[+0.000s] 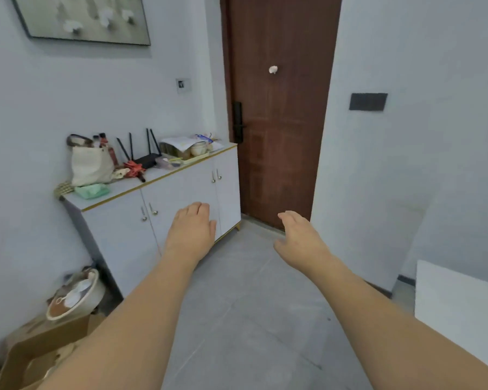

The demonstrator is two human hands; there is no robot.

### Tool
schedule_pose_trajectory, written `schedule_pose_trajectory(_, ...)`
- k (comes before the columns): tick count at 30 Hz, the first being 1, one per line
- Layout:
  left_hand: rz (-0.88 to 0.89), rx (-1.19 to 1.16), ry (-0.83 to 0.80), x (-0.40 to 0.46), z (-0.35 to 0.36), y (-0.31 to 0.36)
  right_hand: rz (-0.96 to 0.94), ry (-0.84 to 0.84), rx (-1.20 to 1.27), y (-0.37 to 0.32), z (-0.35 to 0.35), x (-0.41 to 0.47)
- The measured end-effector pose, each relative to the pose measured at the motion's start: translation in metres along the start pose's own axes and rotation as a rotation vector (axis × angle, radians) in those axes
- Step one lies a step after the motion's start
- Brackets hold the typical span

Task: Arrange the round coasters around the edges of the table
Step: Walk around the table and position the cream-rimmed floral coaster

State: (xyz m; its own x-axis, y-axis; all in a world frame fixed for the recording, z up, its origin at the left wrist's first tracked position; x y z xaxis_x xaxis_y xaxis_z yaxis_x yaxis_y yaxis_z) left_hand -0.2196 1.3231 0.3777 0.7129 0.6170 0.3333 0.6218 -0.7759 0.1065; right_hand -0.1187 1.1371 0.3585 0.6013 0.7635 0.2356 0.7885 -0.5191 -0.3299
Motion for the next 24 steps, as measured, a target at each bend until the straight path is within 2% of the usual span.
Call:
schedule_pose_trajectory(7, 0.24, -0.157, -0.063, 0.069, 0.053, 0.117, 0.264, 0.052, -0.074, 0.102, -0.023, 0.015)
schedule_pose_trajectory(10, 0.335, -0.159, -0.069, 0.092, 0.077, 0.164, 0.323, 0.066, -0.086, 0.142, -0.028, 0.027)
schedule_pose_trajectory(18, 0.406, -0.166, -0.078, 0.174, 0.117, 0.253, 0.43, 0.078, -0.063, 0.245, -0.037, 0.071)
schedule_pose_trajectory(24, 0.461, -0.128, -0.134, 0.246, 0.175, 0.301, 0.478, 0.062, -0.046, 0.313, -0.024, 0.132)
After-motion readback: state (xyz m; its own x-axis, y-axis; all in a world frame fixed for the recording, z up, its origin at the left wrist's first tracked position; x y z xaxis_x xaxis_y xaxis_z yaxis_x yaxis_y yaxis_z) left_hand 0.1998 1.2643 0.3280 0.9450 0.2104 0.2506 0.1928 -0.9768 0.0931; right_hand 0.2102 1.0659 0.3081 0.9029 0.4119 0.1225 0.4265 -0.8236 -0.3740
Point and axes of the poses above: each hand's wrist, its own x-axis towards the middle knuckle, its own z-axis out of the palm, y = z × x, the point moved 10 cm from there along x, towards the middle knuckle, and after that the axes turned 10 degrees about -z, right-handed, at the moved point
